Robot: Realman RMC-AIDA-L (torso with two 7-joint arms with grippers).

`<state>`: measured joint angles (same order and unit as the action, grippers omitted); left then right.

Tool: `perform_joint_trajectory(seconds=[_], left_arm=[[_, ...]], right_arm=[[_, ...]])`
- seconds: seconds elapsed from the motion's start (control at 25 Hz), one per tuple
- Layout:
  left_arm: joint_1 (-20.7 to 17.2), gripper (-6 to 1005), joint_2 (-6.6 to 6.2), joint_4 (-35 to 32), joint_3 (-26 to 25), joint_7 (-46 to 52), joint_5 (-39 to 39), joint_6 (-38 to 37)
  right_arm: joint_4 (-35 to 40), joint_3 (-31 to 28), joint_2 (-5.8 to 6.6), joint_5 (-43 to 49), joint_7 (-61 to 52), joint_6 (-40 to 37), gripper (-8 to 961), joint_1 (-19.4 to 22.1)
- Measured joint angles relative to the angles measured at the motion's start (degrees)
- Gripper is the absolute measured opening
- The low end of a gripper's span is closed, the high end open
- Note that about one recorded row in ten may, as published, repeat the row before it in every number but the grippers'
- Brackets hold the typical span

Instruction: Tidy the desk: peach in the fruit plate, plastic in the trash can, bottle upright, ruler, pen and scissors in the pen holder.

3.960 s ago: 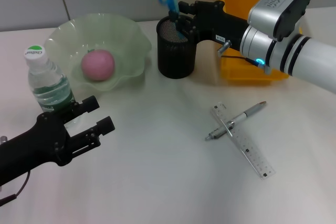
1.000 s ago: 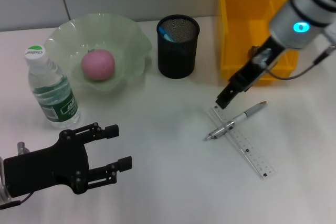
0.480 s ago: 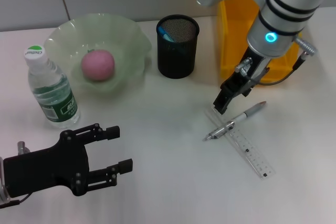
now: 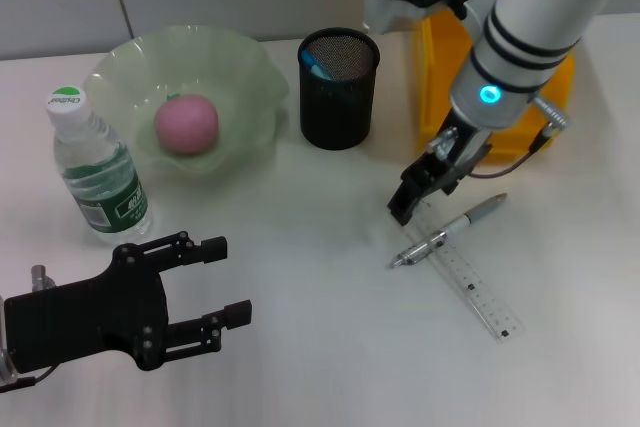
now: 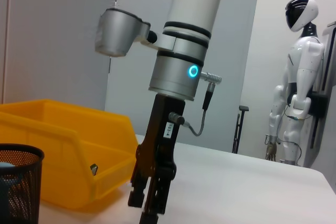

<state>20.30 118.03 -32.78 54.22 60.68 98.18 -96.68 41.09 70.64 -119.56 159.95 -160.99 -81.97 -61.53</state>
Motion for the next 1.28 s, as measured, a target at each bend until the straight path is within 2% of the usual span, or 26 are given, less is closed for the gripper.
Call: perform_joint_trajectory(seconds=[0.2, 0.76, 1.28], left_arm=[[0.14, 743, 0.10, -0.01, 0.00, 0.01, 0.00, -0.05], [0.03, 743, 0.18, 0.25, 0.00, -0.01, 0.00, -0.69], [-0.11, 744, 0.27, 0.71, 0.00, -0.24, 0.00, -0.23]], right_arm=[[-3.99, 0.05, -0.08, -0.61, -0.56, 2.56, 695, -1.67], [-7.99, 0.03, -0.06, -0.51, -1.55, 6.12, 682, -1.84], [-8.70, 1.12, -0.05, -0.49, -1.54, 7.50, 671, -1.73]])
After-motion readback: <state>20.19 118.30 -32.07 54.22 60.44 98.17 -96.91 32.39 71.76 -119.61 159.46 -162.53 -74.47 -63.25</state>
